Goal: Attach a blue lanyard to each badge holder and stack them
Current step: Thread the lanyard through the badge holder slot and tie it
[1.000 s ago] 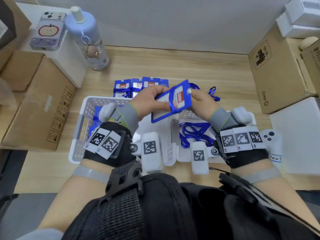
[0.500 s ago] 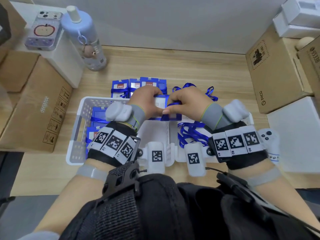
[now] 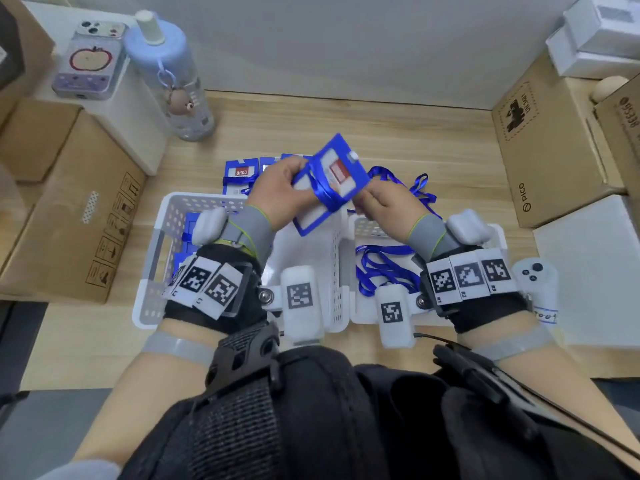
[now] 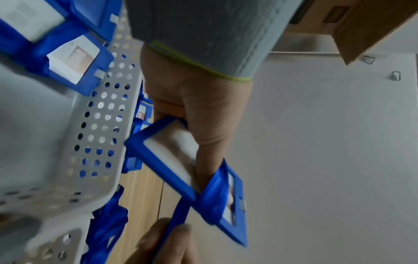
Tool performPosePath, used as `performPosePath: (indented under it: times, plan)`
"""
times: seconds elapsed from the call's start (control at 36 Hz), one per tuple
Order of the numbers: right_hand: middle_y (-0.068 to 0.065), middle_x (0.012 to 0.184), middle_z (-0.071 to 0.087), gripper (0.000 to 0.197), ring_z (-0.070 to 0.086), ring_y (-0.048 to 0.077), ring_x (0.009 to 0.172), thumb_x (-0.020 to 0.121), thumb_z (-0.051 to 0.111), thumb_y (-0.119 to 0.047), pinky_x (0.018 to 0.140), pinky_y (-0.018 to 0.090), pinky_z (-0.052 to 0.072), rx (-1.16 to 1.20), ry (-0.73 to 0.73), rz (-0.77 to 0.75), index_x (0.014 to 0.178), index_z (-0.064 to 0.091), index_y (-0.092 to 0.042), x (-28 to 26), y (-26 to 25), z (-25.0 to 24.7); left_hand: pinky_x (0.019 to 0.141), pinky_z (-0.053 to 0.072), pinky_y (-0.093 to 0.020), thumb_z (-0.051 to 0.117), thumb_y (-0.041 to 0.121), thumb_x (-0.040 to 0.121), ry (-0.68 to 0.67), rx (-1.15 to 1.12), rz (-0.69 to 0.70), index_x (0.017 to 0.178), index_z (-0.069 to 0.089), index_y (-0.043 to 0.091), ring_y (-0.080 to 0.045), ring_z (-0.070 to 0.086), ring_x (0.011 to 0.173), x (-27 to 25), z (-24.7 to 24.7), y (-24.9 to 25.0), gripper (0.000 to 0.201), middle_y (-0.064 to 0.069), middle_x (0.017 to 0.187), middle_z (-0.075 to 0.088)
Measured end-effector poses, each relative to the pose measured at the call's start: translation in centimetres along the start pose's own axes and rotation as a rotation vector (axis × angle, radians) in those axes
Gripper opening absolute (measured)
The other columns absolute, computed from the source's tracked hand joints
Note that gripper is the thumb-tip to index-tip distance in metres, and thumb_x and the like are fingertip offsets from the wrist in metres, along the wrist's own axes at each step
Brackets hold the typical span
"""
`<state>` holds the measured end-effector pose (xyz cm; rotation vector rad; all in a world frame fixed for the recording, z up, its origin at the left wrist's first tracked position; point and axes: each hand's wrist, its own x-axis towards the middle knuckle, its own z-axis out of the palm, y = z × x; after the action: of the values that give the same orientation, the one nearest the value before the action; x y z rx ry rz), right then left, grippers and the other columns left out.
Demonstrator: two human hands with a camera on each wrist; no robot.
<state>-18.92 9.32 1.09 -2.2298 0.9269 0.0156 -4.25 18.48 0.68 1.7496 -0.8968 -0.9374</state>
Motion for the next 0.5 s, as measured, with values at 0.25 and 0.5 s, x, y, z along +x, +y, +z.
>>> performPosePath:
  times: [0.25,0.5]
  plan:
    - [-0.006,0.065,0.046,0.021,0.04,0.019,0.072,0.094,0.048,-0.029,0.06,0.032,0.029,-0.212,-0.115,-0.177,0.079,0.057,-0.019,-0.2,-1.6,-0.3,0.061,0.035,-0.026,0.069,0.023,0.077,0.14,0.293,-0.085,0.075,0.051,0.019,-0.013,0.048,0.069,0.9,-1.2,-1.5,0.019,0.002,0.076,0.055]
    - [0.005,0.082,0.067,0.018,0.057,0.025,0.074,0.083,0.064,-0.032,0.076,0.036,0.049,-0.155,0.17,-0.167,0.094,0.069,-0.018,0.4,-2.3,-1.0,0.068,0.041,-0.03,0.073,0.04,0.055,0.063,0.395,-0.062,0.076,0.058,0.021,-0.017,0.05,0.074,0.6,-1.0,-0.1,0.033,0.001,0.077,0.057]
